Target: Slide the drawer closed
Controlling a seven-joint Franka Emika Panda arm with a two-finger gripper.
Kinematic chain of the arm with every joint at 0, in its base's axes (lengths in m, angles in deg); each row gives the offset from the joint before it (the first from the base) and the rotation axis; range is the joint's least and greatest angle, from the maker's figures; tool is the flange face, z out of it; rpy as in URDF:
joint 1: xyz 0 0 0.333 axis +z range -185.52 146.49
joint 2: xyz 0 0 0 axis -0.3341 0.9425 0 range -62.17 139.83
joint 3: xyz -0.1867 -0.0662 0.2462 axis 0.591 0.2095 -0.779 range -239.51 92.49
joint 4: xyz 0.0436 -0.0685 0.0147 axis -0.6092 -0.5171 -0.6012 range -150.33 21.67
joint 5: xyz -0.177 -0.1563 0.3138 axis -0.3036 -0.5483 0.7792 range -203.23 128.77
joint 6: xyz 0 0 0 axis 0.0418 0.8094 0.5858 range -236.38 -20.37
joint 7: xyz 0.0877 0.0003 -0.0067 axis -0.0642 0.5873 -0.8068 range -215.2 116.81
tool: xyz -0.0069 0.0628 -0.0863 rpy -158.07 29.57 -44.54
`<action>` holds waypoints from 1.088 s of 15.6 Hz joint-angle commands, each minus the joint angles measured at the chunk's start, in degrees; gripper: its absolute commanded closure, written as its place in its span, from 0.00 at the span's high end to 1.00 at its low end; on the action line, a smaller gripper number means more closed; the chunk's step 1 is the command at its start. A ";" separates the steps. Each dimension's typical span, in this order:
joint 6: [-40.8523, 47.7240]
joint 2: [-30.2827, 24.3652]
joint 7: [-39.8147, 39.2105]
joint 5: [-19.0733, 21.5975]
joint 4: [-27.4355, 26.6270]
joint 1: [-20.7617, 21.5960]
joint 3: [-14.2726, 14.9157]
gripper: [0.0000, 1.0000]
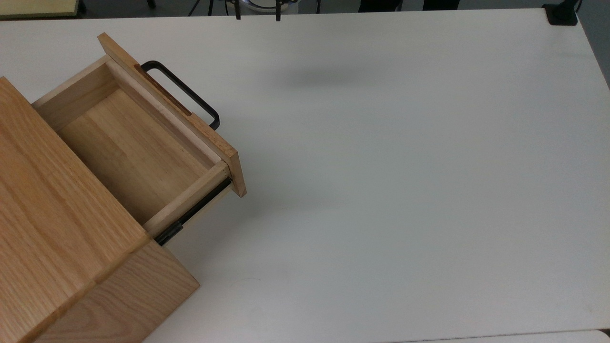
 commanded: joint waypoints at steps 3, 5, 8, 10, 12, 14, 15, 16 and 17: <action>-1.39 0.61 0.53 2.59 -0.15 0.18 0.16 0.00; -2.00 1.05 1.15 2.59 -0.15 0.35 0.07 0.00; -4.54 1.40 7.63 2.68 -0.24 0.18 0.07 0.00; -6.48 2.71 13.51 2.68 -0.24 0.00 0.07 0.00; -10.07 4.55 21.32 2.59 -0.15 -0.35 0.25 0.00; -12.46 6.67 32.65 1.90 0.11 -1.57 0.25 0.00; -13.16 7.20 35.92 1.72 0.12 -1.84 0.25 0.00; -14.04 7.72 37.96 1.72 0.12 -2.28 0.25 0.00; -14.83 7.90 40.24 1.72 0.12 -3.07 0.25 0.00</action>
